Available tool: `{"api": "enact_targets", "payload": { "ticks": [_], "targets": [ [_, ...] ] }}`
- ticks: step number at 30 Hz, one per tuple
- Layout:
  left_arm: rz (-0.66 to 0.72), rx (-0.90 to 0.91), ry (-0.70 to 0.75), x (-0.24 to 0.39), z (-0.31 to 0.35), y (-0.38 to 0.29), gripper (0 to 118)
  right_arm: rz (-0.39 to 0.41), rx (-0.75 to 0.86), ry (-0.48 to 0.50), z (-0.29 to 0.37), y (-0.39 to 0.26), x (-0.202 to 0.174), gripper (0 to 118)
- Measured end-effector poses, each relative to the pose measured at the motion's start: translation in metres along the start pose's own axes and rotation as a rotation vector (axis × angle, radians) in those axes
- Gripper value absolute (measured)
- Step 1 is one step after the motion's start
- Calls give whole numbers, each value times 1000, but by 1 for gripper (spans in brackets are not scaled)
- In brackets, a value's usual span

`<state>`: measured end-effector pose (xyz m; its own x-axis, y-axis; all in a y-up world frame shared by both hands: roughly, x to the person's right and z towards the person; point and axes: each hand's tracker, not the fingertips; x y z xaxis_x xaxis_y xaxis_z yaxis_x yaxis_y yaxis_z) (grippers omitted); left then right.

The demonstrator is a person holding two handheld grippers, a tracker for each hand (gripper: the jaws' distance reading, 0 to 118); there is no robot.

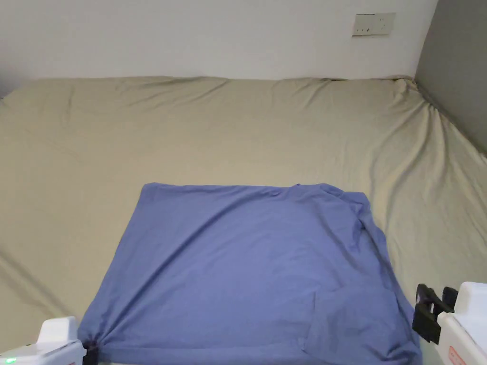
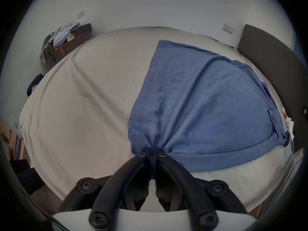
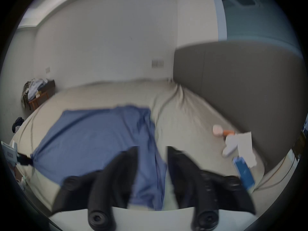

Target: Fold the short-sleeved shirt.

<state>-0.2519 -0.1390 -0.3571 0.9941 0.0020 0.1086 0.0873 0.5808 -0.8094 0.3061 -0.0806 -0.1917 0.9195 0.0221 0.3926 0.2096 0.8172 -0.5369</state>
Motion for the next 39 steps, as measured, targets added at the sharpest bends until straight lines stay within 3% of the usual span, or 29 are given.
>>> {"api": "enact_targets", "payload": {
  "ticks": [1, 2, 3, 4, 6, 7, 9, 10, 11, 12, 13, 16, 24, 31, 39],
  "targets": [
    [0, 12, -4, 0, 3, 2, 4, -3, -82, 3, 12, -10, -19, 72],
    [1, 23, -6, 0, 7, 3, 4, -14, -145, 3, 4, -23, -19, 89],
    [5, 36, -6, 1, 10, 4, 4, -7, -197, 15, -3, -34, -19, 103],
    [10, 46, -11, 0, 13, 7, 4, -3, -247, 25, -11, -46, -19, 109],
    [22, 58, -22, 0, 17, 11, 4, -1, -271, 19, -14, -61, -26, 105],
    [25, 61, -24, 0, 19, 12, 4, 6, -294, 11, -19, -69, -29, 96],
    [27, 65, -27, 1, 20, 14, 4, 38, -322, 24, -24, -77, -34, 62],
    [28, 66, -26, 1, 20, 14, 4, 42, -338, 40, -26, -80, -37, 33],
    [29, 67, -26, 1, 20, 14, 4, 17, -354, 90, -27, -83, -39, 14],
    [30, 69, -25, 1, 21, 15, 4, -20, -342, 129, -24, -82, -40, 7],
    [35, 73, -23, 0, 23, 15, 4, -34, -308, 113, -22, -78, -34, 7],
    [64, 99, -37, -5, 29, 21, 4, 37, -246, 106, -4, -63, -37, 7],
    [87, 210, -58, 2, 35, 86, 4, 30, -81, 125, -2, 24, -39, 7],
    [56, 191, -33, 24, -21, 161, 4, 55, -98, 90, -83, 81, -55, 7],
    [71, 40, 12, 45, -117, 201, 4, 33, -280, 23, -195, 91, -63, 7]
  ]
}}
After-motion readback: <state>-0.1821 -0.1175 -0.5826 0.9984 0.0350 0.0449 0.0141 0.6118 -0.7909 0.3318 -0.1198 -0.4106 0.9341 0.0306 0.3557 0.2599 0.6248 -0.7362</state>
